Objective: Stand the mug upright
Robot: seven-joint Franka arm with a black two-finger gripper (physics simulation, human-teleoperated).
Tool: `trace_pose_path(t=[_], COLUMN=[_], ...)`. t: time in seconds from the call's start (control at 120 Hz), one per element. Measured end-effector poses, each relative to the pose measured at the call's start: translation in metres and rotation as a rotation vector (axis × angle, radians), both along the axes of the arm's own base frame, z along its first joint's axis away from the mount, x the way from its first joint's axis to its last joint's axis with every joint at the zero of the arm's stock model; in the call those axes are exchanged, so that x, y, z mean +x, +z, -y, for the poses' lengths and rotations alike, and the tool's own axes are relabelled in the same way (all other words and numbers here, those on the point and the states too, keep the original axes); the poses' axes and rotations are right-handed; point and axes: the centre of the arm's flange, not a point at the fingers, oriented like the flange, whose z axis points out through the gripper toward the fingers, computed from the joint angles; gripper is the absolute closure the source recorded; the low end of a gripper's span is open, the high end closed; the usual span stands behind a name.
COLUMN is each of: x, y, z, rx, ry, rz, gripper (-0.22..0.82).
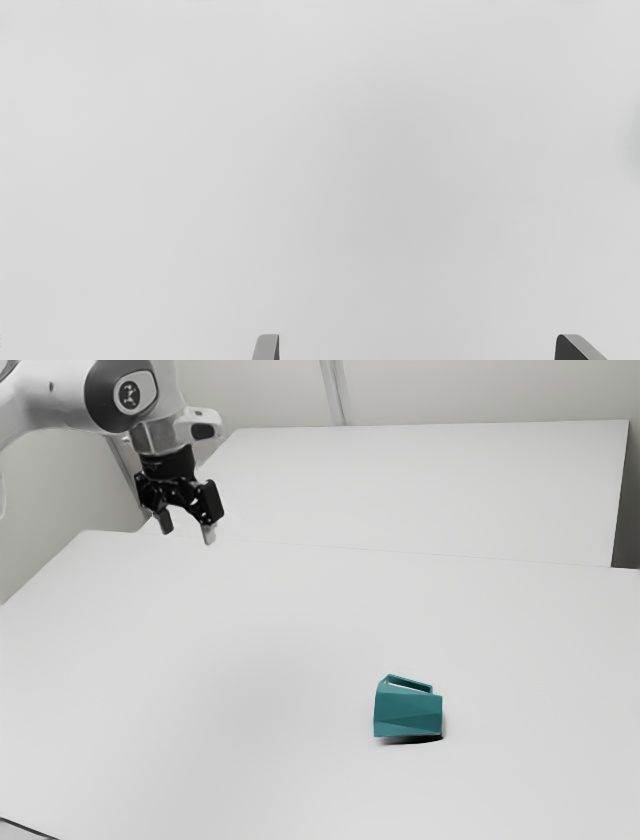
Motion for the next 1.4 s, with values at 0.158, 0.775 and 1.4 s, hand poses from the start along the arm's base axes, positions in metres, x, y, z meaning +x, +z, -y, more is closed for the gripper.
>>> trace_pose_path(t=[0.158,0.775,1.4], x=[0.0,-0.038,-0.046], y=[-0.002,-0.139,-0.234], z=[-0.015,0.091,0.22], rx=[-0.008,-0.268,-0.515], ry=[0.023,-0.021,0.213], rz=[0.033,0.338,0.463], gripper=[0.0,0.0,0.0])
